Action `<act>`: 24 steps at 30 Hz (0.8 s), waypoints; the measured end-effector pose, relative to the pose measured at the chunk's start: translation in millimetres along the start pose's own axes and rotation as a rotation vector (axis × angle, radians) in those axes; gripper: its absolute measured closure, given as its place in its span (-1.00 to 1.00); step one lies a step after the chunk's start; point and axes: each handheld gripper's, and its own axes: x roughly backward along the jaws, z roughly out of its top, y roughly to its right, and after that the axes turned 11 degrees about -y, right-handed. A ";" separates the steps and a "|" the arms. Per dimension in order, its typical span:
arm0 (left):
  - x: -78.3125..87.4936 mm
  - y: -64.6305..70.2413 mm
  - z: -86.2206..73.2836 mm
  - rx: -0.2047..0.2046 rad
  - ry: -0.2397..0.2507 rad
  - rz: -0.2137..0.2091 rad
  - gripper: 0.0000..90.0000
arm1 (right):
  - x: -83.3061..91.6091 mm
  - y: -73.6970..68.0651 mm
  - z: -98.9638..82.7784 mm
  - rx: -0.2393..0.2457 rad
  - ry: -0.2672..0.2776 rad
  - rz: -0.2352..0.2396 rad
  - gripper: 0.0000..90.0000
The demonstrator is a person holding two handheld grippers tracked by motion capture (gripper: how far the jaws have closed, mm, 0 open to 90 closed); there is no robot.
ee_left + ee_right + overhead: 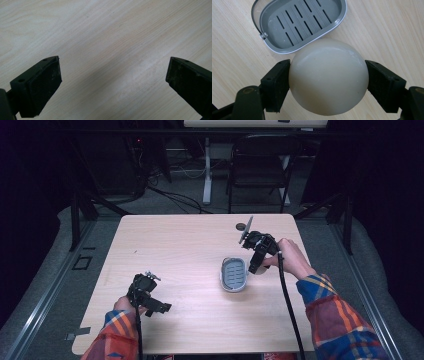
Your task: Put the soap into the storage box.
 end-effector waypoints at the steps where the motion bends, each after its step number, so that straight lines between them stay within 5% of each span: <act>1: 0.0 0.1 -0.1 0.001 0.001 0.000 -1.00 | 1.2 -0.3 1.4 0.004 -0.010 -0.002 -0.48; 24: -0.2 0.1 -0.1 -0.001 -0.002 0.001 -1.00 | -4.7 -8.4 27.7 0.035 0.003 0.021 -0.48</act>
